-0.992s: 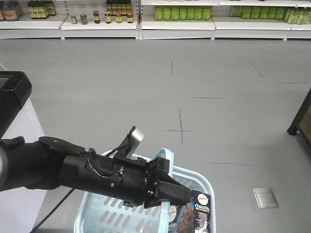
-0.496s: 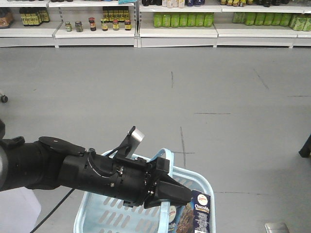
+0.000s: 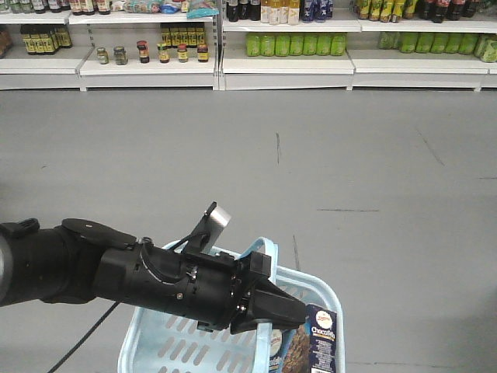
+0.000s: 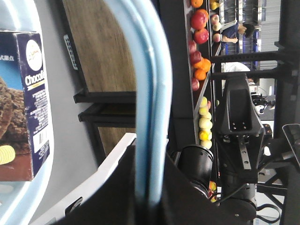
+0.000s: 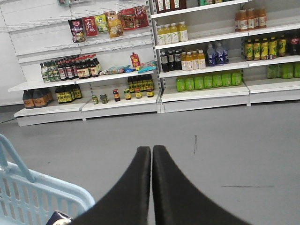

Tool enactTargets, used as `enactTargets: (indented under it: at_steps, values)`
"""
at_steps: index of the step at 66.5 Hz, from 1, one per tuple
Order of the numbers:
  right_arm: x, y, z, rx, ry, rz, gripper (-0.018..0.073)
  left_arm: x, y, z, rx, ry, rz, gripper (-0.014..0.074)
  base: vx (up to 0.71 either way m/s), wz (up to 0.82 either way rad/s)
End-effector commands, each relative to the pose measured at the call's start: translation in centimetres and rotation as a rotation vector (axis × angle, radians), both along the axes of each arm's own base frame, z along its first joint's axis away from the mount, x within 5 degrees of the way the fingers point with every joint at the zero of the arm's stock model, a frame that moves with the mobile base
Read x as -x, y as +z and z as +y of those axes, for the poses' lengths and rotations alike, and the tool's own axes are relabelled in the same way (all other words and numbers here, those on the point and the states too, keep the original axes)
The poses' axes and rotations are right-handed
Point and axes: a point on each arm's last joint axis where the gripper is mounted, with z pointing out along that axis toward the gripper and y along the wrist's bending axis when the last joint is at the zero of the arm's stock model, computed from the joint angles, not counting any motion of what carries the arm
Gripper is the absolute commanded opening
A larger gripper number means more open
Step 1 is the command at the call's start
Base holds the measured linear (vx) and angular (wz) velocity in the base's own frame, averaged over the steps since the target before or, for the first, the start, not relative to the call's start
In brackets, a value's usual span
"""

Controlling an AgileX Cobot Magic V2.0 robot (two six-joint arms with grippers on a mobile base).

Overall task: Left arm holds basket, right arm returns cookies
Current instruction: 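Hold the basket with the left gripper while driving toward the drink shelves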

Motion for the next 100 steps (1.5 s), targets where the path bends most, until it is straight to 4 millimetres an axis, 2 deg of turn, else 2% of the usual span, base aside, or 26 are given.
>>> enactTargets:
  at_steps: [1,100]
  values:
    - [0.07,0.81,-0.01,-0.006,-0.001,-0.086,-0.0008,0.33,3.02,-0.26,0.131,-0.011,-0.018,-0.0007,0.41,0.00]
    - [0.07,0.81,-0.01,-0.006,-0.001,-0.086,-0.0008,0.33,3.01,-0.26,0.130,-0.011,-0.018,-0.0007,0.41,-0.01]
